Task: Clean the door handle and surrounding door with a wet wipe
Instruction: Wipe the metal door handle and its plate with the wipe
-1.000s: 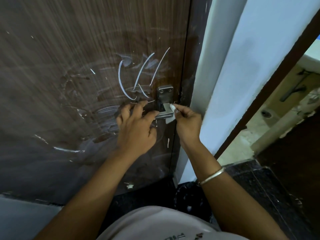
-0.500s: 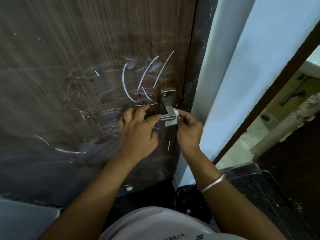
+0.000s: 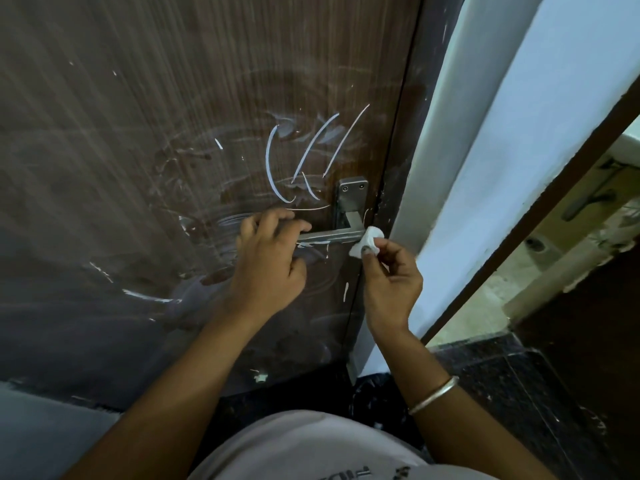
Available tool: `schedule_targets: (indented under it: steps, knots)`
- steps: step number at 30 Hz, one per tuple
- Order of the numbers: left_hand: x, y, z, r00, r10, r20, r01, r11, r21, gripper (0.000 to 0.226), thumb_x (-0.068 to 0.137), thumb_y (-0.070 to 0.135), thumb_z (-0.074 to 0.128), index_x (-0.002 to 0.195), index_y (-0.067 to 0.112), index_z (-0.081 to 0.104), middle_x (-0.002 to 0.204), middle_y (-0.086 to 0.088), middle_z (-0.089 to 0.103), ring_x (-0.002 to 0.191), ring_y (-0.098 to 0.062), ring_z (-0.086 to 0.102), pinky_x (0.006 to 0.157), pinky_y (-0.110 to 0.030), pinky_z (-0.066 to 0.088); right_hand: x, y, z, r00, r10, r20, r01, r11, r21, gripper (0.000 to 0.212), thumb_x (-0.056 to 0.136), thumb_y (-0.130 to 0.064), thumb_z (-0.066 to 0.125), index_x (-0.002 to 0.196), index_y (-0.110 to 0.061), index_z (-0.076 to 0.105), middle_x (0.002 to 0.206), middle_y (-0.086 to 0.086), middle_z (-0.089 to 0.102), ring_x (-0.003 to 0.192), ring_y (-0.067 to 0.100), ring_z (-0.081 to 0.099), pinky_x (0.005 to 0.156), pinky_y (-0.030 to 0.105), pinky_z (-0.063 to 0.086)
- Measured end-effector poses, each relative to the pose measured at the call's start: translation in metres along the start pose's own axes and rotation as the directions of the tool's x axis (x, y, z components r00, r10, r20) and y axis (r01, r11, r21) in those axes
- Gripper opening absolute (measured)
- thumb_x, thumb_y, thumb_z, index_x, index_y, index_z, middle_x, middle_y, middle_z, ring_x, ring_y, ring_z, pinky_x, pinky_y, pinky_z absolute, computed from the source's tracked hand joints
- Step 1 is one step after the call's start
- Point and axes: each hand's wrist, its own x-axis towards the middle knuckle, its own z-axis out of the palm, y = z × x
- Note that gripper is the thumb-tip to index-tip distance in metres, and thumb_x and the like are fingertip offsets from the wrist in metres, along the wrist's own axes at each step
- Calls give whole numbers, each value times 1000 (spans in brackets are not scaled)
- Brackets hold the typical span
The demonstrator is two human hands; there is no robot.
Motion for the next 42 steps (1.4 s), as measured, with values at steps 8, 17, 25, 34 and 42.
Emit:
schedule_targets:
  steps: [8,17,25,34,42]
  knots:
    - [-8,-12,1,999,-33,17,33,999,23,48,64,16,47,110,14,60,115,-12,55,101,-37,45,83,-33,31,-4,7,25,978,-195,70,202,973,-114,21,83,-7,68,103,-12,70,100,-2,67,91,7,63,82,9,48]
    - [-15,-25,-1,997,-25,76,25,1000,1,51,65,18,46,115,16,56,117,-10,52,104,-35,44,82,-36,31,-4,11,25,968,-253,-2,247,949,-194,20,83,-7,68,102,-12,72,97,1,69,87,12,65,82,18,53]
    - [-18,-34,-6,995,7,101,-4,1000,-28,54,64,18,46,118,17,53,118,-9,51,105,-35,43,85,-45,38,-11,12,35,964,-261,-41,249,950,-188,22,82,-5,68,99,-17,71,94,3,71,87,16,67,84,30,55]
    - [-23,-37,-10,988,25,152,-15,998,-64,55,67,16,49,122,17,50,122,-11,49,110,-36,40,90,-47,38,-28,9,49,927,-370,68,374,886,-275,20,81,-1,67,98,-10,73,95,5,71,88,15,67,83,15,51]
    - [-14,-30,-8,990,-9,141,29,990,-140,59,72,11,51,130,13,42,128,-12,46,117,-33,36,96,-38,31,-37,0,57,846,-493,203,533,792,-297,19,79,0,69,96,-6,73,91,7,72,82,8,63,79,10,47]
